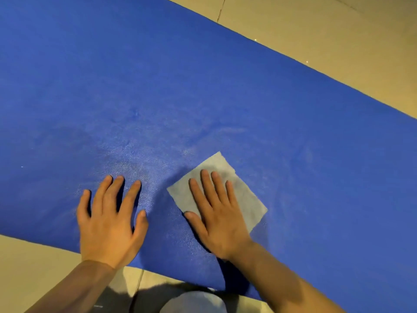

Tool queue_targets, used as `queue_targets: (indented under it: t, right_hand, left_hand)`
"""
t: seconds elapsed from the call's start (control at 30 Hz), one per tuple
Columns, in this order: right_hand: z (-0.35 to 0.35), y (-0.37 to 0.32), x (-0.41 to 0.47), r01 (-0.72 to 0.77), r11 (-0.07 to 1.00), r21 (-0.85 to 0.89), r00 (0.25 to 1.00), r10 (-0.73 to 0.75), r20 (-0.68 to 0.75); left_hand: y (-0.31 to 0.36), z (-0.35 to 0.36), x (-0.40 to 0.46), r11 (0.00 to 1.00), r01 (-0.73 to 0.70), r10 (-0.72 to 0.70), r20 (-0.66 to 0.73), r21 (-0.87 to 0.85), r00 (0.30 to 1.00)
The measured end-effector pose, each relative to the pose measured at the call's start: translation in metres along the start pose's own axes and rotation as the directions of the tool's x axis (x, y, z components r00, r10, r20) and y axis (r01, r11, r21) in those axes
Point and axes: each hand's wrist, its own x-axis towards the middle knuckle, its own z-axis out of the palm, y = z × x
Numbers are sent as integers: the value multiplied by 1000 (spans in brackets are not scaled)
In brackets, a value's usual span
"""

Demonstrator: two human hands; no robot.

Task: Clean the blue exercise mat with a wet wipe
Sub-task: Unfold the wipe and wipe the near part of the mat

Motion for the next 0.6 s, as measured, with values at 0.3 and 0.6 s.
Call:
queue_targets:
  t: [0.3, 0.6]
  right_hand:
    - [-62, 140, 60, -569, 822, -19, 810, 564, 159]
    - [-15, 11, 44, -269, 961, 62, 963, 270, -14]
  left_hand:
    - [4, -1, -1, 1000, -5, 5, -19, -26, 1000]
    - [3, -2, 1, 1000, -7, 6, -19, -6, 1000]
